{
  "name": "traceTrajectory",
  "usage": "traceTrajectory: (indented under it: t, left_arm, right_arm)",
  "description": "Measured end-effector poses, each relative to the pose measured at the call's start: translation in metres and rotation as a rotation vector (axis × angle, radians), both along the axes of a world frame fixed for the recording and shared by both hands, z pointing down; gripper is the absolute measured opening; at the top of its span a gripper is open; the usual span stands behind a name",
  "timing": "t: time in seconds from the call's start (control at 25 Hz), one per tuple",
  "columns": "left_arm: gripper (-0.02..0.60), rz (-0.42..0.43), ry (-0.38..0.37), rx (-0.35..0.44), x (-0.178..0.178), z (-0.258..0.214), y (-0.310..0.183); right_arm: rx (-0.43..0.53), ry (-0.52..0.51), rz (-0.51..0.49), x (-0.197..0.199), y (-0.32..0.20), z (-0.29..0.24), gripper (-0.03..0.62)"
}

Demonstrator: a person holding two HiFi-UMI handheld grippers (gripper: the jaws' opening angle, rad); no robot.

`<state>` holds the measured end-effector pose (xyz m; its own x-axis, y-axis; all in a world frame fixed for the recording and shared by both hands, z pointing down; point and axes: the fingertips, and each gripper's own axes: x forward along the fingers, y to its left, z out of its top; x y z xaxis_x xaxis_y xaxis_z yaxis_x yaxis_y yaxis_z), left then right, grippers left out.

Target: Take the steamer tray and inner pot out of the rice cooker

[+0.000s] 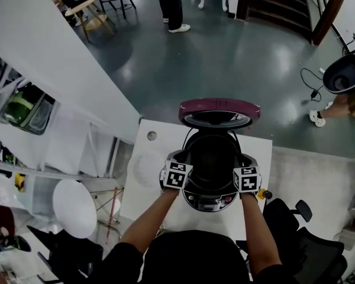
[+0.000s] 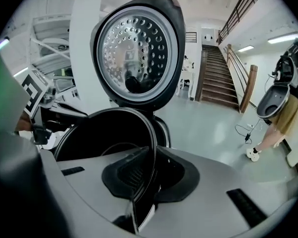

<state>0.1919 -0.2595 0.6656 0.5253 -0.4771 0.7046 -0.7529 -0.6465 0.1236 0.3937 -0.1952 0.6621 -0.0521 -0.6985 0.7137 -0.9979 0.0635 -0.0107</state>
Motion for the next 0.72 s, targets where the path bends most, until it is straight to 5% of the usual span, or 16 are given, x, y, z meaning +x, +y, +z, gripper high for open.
traceTrajectory:
  t: [0.72]
  left_arm:
    - [0.029, -0.059, 0.109, 0.049, -0.005, -0.054, 0.007]
  right_arm:
    - [0.128, -0.166, 0.058, 0.002, 0.006, -0.054, 0.023]
